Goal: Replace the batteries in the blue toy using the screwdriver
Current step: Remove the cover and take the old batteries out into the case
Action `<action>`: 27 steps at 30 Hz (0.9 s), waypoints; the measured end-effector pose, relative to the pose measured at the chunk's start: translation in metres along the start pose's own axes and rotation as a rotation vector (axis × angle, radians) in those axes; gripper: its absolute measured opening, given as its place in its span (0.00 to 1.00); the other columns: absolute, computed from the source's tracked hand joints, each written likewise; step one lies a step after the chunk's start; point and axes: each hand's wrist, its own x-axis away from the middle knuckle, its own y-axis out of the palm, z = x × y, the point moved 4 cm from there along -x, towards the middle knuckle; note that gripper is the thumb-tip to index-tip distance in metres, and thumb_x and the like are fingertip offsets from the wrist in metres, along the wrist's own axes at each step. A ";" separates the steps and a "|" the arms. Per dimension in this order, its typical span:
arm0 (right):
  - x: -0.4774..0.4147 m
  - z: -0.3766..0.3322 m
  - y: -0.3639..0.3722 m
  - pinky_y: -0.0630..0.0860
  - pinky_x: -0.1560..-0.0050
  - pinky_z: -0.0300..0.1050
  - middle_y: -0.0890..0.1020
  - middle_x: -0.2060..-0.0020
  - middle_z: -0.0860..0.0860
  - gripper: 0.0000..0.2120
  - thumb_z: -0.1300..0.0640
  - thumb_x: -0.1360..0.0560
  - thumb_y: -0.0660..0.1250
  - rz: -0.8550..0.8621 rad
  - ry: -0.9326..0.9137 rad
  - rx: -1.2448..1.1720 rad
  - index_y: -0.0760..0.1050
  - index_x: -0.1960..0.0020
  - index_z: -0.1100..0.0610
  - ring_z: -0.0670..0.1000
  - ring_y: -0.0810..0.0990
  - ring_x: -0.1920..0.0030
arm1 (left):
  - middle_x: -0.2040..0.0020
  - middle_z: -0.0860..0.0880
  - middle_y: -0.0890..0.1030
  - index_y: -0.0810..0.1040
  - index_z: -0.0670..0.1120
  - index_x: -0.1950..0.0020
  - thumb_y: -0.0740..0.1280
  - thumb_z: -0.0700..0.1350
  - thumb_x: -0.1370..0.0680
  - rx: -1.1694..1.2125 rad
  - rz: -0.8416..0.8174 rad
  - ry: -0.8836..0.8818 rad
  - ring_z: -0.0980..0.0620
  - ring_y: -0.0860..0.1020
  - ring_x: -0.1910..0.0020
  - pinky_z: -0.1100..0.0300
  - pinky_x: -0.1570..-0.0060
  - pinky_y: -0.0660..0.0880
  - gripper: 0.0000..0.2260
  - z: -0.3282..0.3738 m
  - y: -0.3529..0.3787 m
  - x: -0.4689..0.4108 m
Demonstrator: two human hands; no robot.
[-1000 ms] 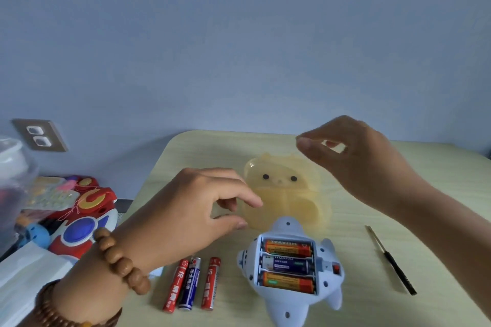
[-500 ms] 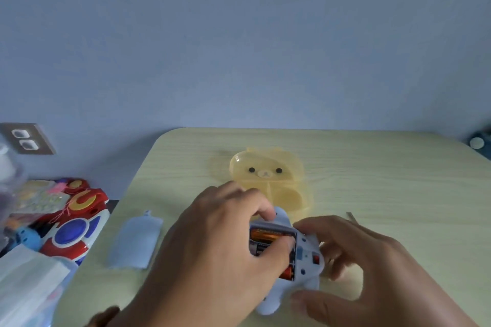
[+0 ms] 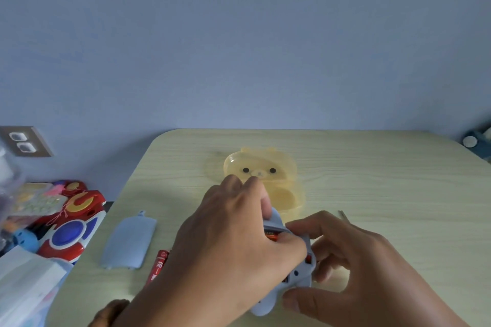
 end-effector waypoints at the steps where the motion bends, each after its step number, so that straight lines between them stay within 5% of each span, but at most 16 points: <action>1: 0.000 0.000 0.000 0.77 0.60 0.32 0.81 0.55 0.32 0.31 0.48 0.43 0.82 0.000 0.004 -0.006 0.72 0.46 0.32 0.43 0.82 0.59 | 0.53 0.60 0.70 0.66 0.58 0.56 0.64 0.61 0.32 0.003 -0.002 0.008 0.62 0.70 0.52 0.67 0.61 0.66 0.12 0.000 0.000 0.000; 8: 0.002 0.004 0.000 0.78 0.61 0.35 0.83 0.58 0.37 0.31 0.37 0.49 0.75 0.040 0.024 -0.023 0.73 0.46 0.34 0.46 0.82 0.61 | 0.51 0.63 0.70 0.68 0.60 0.57 0.55 0.61 0.37 0.038 0.008 0.133 0.63 0.68 0.46 0.68 0.61 0.66 0.12 -0.006 0.003 0.004; 16: 0.003 0.001 0.000 0.79 0.60 0.35 0.84 0.57 0.37 0.32 0.35 0.49 0.75 0.037 0.050 -0.040 0.71 0.46 0.31 0.45 0.82 0.60 | 0.45 0.68 0.71 0.77 0.62 0.51 0.66 0.62 0.30 0.057 -0.051 0.252 0.65 0.69 0.39 0.68 0.48 0.73 0.10 -0.016 0.003 0.005; 19: 0.003 0.001 -0.001 0.80 0.57 0.39 0.84 0.57 0.40 0.32 0.36 0.49 0.75 0.033 0.061 -0.035 0.72 0.46 0.32 0.46 0.82 0.60 | 0.46 0.66 0.74 0.78 0.61 0.53 0.67 0.62 0.29 0.115 -0.019 0.267 0.65 0.74 0.45 0.68 0.54 0.72 0.09 -0.018 0.000 0.003; 23: 0.002 0.003 -0.001 0.80 0.55 0.41 0.84 0.58 0.42 0.33 0.36 0.49 0.76 0.025 0.077 -0.024 0.73 0.45 0.33 0.46 0.82 0.61 | 0.57 0.60 0.82 0.79 0.56 0.56 0.71 0.55 0.27 0.359 0.139 0.180 0.63 0.78 0.66 0.72 0.68 0.69 0.05 -0.024 -0.011 -0.004; 27: 0.002 0.003 -0.001 0.78 0.57 0.36 0.84 0.58 0.42 0.31 0.36 0.49 0.76 0.029 0.089 -0.003 0.74 0.47 0.33 0.46 0.82 0.60 | 0.59 0.55 0.87 0.78 0.56 0.51 0.71 0.49 0.25 0.528 0.140 0.058 0.56 0.83 0.64 0.56 0.59 0.80 0.05 -0.038 -0.021 -0.023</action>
